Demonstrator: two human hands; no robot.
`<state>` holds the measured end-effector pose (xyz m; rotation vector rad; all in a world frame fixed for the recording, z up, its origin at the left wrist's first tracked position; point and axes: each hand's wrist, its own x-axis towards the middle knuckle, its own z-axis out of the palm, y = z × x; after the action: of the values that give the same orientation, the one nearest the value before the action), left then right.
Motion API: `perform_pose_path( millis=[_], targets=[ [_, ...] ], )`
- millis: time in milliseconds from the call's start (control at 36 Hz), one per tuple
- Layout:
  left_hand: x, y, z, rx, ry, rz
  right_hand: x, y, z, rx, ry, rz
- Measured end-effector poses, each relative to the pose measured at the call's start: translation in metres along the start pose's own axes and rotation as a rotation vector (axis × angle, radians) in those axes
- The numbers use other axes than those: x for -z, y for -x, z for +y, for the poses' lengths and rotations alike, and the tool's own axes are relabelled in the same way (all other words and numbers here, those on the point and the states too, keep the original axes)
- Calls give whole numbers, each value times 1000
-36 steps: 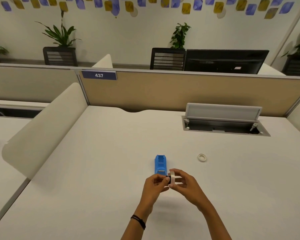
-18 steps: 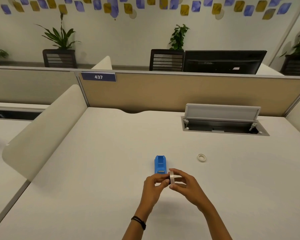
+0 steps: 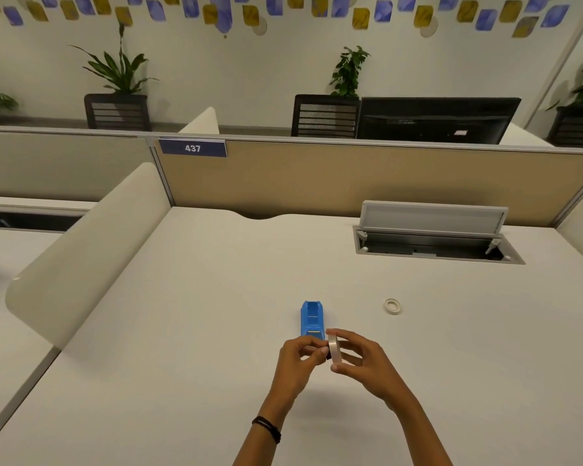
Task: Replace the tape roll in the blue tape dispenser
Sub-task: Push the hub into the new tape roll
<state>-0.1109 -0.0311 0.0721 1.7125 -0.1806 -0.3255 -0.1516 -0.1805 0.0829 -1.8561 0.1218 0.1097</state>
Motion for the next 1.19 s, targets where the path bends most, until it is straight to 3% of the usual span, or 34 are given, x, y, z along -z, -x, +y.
perform_pose_path(
  millis=[250,528,889,1194],
  targets=[
    [-1,-2,-3,9,16,-6,1,1,-1,28,16,-8],
    [-5,-2,-7,-6,79,119,-3,0,-6,18,52,37],
    [-3,-1,-12,58,30,-20,-4,2,-3,-41,78,76],
    [2,1,-27,91,28,11,-17,-6,10,-79,81,38]
  ],
)
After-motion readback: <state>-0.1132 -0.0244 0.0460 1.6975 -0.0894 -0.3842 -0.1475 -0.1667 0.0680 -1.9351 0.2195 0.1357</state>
